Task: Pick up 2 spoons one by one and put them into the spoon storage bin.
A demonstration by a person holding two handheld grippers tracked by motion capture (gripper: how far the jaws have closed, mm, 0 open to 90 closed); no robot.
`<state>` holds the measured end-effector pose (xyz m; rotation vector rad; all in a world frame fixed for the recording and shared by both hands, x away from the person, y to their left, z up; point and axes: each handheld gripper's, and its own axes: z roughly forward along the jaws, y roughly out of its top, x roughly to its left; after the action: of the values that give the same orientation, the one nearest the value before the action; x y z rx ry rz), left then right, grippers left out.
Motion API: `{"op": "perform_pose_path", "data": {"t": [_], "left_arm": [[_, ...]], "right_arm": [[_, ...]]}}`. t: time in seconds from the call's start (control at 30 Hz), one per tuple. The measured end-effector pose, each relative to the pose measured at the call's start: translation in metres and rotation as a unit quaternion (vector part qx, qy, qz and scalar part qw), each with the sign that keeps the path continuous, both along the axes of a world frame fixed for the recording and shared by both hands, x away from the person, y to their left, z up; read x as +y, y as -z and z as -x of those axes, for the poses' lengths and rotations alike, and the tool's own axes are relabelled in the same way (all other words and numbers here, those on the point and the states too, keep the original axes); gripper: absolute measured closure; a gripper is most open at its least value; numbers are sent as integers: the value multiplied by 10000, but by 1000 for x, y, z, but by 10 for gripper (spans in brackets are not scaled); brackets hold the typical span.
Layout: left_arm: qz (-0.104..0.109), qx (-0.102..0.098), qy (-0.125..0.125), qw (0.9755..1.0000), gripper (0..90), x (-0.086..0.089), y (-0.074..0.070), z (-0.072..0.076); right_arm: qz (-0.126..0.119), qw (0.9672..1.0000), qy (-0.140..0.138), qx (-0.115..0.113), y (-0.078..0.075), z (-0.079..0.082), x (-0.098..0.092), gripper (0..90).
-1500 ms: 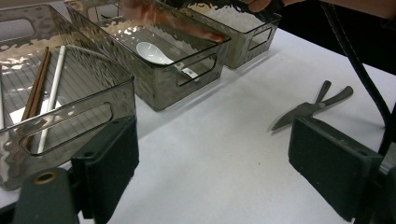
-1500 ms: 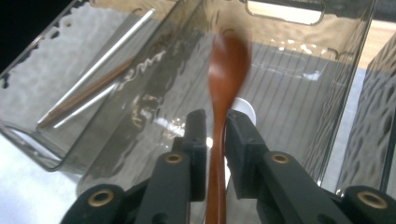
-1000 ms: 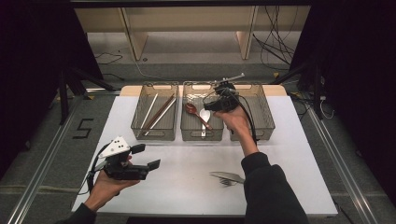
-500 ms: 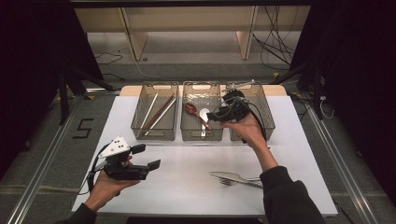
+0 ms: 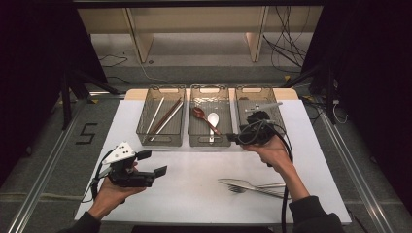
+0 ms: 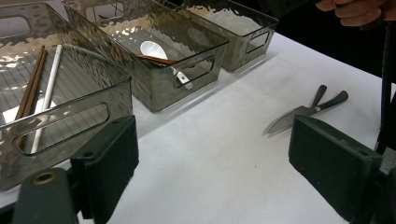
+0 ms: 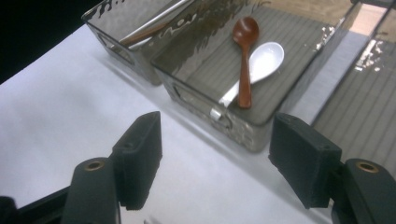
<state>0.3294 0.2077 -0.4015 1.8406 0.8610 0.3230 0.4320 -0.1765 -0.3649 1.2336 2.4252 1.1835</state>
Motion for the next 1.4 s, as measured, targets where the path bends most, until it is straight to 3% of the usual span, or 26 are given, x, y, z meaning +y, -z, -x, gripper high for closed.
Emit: {"op": "perform_pose_path", "data": {"t": [0.23,0.5,1.07,1.4], "left_arm": [[-13,-13,5,10000,151,0,0,0],[6,-11,5,10000,151,1,-1,0],[2,1,-18,10000,150,0,0,-1],[-20,9,-1,10000,150,-1,0,-2]], "right_arm": [[32,10000,0,56,11,20,-20,339],[170,9998,-71,112,19,35,-28,322],[412,9985,-263,253,28,53,-32,295],[507,9977,-308,342,33,64,-44,278]]}}
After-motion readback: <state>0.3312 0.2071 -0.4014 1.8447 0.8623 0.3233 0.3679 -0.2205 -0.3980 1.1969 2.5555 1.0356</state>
